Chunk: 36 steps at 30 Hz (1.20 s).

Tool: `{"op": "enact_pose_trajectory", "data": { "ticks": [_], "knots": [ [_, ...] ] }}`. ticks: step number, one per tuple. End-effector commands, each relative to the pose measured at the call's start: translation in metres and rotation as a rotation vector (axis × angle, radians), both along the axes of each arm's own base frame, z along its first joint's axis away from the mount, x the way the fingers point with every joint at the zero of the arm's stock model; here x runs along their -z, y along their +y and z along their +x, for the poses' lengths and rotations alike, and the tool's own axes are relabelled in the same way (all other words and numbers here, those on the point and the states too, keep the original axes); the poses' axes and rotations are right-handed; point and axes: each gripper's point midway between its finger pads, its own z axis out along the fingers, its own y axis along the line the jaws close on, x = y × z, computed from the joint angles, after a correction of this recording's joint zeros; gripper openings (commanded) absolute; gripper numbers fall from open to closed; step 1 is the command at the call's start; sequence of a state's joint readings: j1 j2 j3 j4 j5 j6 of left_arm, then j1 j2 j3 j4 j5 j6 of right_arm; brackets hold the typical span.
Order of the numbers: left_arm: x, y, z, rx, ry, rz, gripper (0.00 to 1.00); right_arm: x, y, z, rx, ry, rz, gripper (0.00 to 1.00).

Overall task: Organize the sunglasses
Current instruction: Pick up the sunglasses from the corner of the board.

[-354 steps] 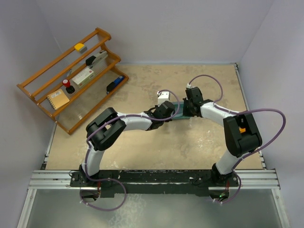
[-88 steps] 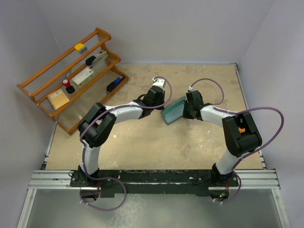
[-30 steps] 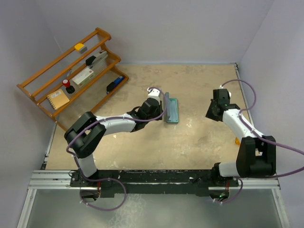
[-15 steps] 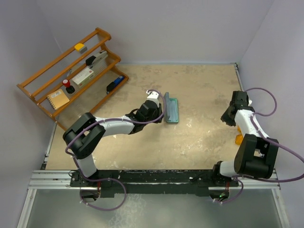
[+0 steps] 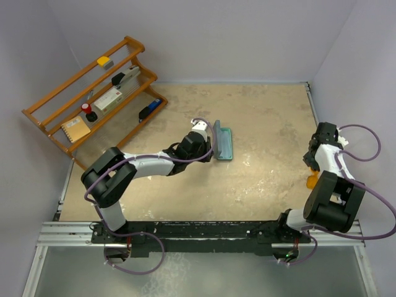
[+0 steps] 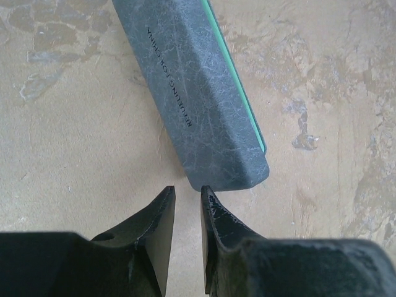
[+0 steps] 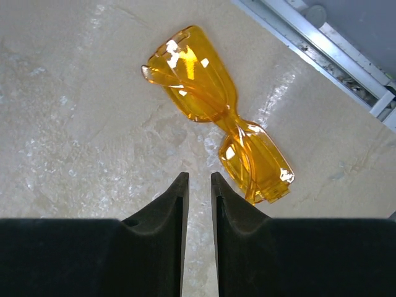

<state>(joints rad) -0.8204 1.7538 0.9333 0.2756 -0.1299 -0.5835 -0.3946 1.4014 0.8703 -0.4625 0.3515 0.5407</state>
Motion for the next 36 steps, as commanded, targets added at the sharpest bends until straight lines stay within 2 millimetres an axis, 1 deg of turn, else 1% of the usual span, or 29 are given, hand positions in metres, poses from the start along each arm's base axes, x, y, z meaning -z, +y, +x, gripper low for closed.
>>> {"op": "enact_pose_trajectory", "data": {
  "ticks": [1, 4, 7, 9, 10, 12, 16, 22, 25, 33, 36],
  "knots": [
    [-0.029, -0.005, 0.002, 0.010, -0.053, -0.075, 0.21, -0.006, -0.015, -0.016, 0.083, 0.037, -0.071, 0.24],
    [-0.029, -0.005, 0.002, 0.011, -0.054, -0.074, 0.21, -0.011, -0.018, -0.018, 0.099, 0.033, -0.090, 0.25],
    [-0.029, -0.005, 0.001, 0.013, -0.055, -0.081, 0.21, -0.011, -0.022, -0.022, 0.122, 0.037, -0.101, 0.26],
    [-0.030, -0.006, 0.000, 0.019, -0.053, -0.091, 0.21, -0.009, -0.023, -0.024, 0.131, 0.041, -0.095, 0.35],
    [-0.030, -0.007, -0.001, 0.021, -0.053, -0.096, 0.21, -0.007, -0.023, -0.025, 0.136, 0.043, -0.094, 0.36],
    [-0.028, -0.006, -0.002, 0.025, -0.052, -0.096, 0.21, -0.006, -0.026, -0.027, 0.148, 0.045, -0.094, 0.36],
    [-0.029, -0.005, -0.003, 0.026, -0.058, -0.096, 0.21, 0.003, -0.030, -0.031, 0.172, 0.057, -0.061, 0.36],
    [-0.031, -0.005, -0.005, 0.036, -0.060, -0.102, 0.21, 0.012, -0.032, -0.030, 0.162, 0.084, -0.044, 0.36],
    [-0.030, -0.005, -0.005, 0.037, -0.060, -0.104, 0.21, 0.017, -0.029, -0.027, 0.150, 0.092, -0.022, 0.36],
    [-0.030, -0.005, -0.005, 0.038, -0.060, -0.105, 0.22, 0.019, -0.032, -0.023, 0.143, 0.092, -0.023, 0.38],
    [-0.030, -0.004, -0.006, 0.037, -0.061, -0.104, 0.22, 0.022, -0.032, -0.023, 0.147, 0.103, -0.022, 0.39]
  ]
}}
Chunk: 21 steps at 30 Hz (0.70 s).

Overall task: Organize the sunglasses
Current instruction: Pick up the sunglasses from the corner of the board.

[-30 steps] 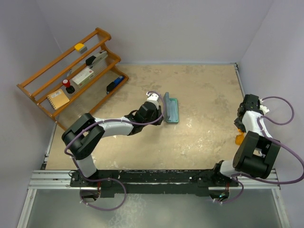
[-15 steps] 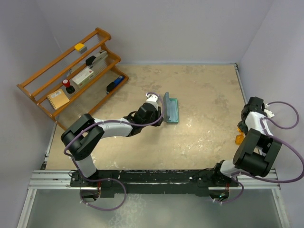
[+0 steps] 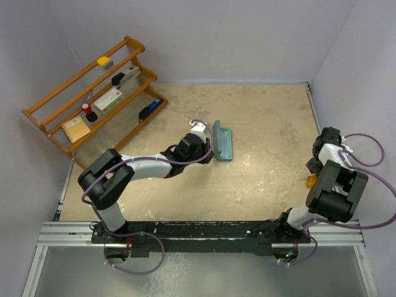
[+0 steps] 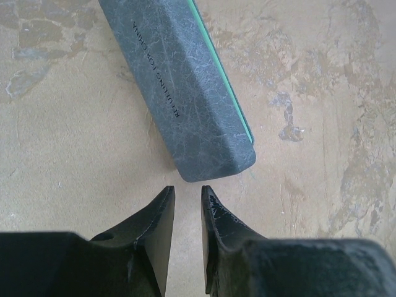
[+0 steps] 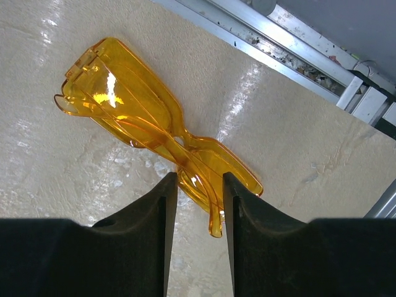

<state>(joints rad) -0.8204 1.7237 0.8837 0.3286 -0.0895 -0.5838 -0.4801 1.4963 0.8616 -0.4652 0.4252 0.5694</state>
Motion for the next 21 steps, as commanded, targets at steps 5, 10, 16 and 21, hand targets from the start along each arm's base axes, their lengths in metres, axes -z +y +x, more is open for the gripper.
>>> {"op": "enact_pose_trajectory", "data": {
  "ticks": [5, 10, 16, 21],
  "knots": [
    [-0.026, -0.002, 0.003, 0.000, -0.051, -0.063, 0.22, 0.002, -0.009, 0.005, 0.017, 0.016, -0.014, 0.40],
    [-0.025, -0.002, 0.003, -0.003, -0.052, -0.056, 0.22, 0.002, -0.012, 0.012, 0.016, 0.016, -0.014, 0.41],
    [-0.023, -0.002, 0.004, -0.003, -0.049, -0.054, 0.21, 0.000, -0.010, 0.017, 0.010, -0.025, -0.004, 0.16],
    [-0.024, -0.004, 0.005, -0.004, -0.049, -0.057, 0.22, -0.004, -0.006, 0.015, 0.003, -0.055, -0.009, 0.00]
  ]
}}
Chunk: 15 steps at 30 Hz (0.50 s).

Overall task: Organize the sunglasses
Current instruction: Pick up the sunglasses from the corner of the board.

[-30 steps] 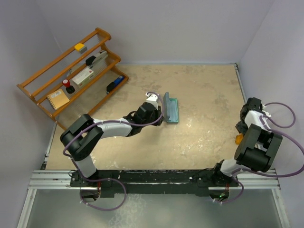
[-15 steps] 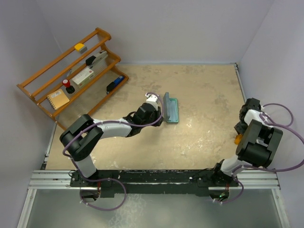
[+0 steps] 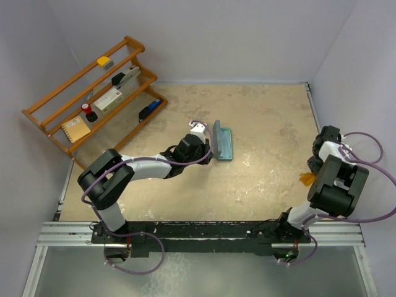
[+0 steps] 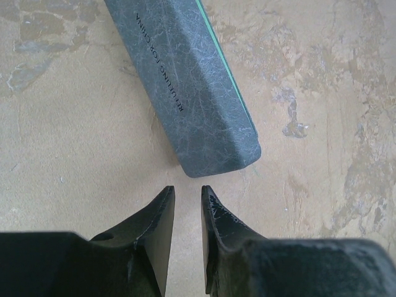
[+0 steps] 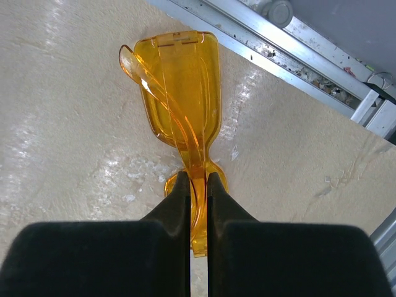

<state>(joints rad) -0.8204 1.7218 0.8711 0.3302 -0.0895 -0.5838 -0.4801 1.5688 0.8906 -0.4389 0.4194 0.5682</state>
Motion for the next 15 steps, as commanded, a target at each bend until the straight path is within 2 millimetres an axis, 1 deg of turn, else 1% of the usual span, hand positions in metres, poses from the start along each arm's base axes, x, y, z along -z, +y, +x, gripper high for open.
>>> {"op": "enact_pose_trajectory", "data": {
  "ticks": [1, 5, 9, 12, 15],
  "knots": [
    [-0.028, -0.007, 0.007, -0.002, -0.054, -0.064, 0.22, -0.014, -0.002, 0.005, 0.007, -0.071, -0.024, 0.00],
    [-0.028, -0.007, 0.007, -0.002, -0.053, -0.064, 0.22, -0.017, -0.002, 0.003, 0.002, -0.081, -0.038, 0.00],
    [-0.028, -0.005, 0.007, -0.007, -0.055, -0.062, 0.21, -0.024, 0.009, 0.011, -0.053, -0.141, -0.036, 0.00],
    [-0.028, -0.004, 0.007, -0.011, -0.056, -0.057, 0.22, -0.031, 0.023, 0.020, -0.111, -0.170, -0.037, 0.00],
    [-0.026, -0.001, 0.008, -0.021, -0.056, -0.052, 0.22, -0.039, 0.048, 0.035, -0.215, -0.173, -0.055, 0.00]
  ]
}}
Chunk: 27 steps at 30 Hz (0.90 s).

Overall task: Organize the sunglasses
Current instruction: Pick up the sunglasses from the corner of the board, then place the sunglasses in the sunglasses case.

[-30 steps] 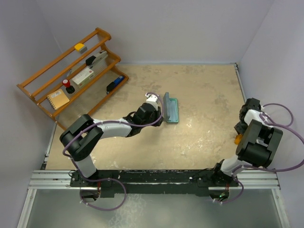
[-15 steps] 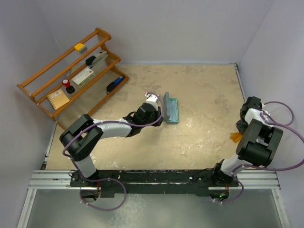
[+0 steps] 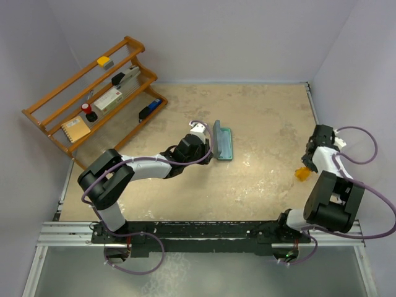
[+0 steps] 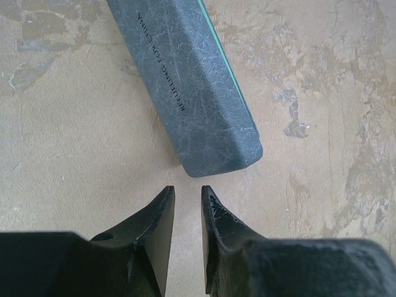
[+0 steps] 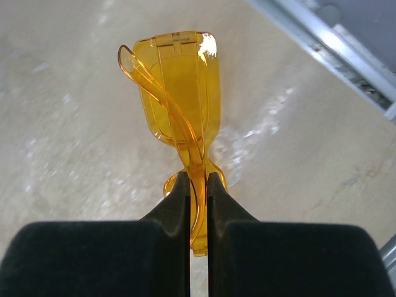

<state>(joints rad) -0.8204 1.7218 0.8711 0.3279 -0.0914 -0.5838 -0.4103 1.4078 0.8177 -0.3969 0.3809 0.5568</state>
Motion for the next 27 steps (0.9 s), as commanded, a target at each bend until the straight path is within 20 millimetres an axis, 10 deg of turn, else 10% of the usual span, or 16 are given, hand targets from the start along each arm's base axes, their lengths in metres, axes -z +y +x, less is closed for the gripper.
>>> {"op": "enact_pose_trajectory", "data": {
  "ticks": [1, 27],
  "knots": [
    [-0.026, -0.002, 0.007, -0.019, -0.055, -0.053, 0.22, -0.018, 0.034, 0.028, -0.151, -0.047, -0.037, 0.00],
    [-0.005, 0.014, 0.022, -0.105, -0.042, 0.021, 0.21, -0.040, 0.260, 0.154, -0.820, -0.114, 0.096, 0.00]
  ]
}}
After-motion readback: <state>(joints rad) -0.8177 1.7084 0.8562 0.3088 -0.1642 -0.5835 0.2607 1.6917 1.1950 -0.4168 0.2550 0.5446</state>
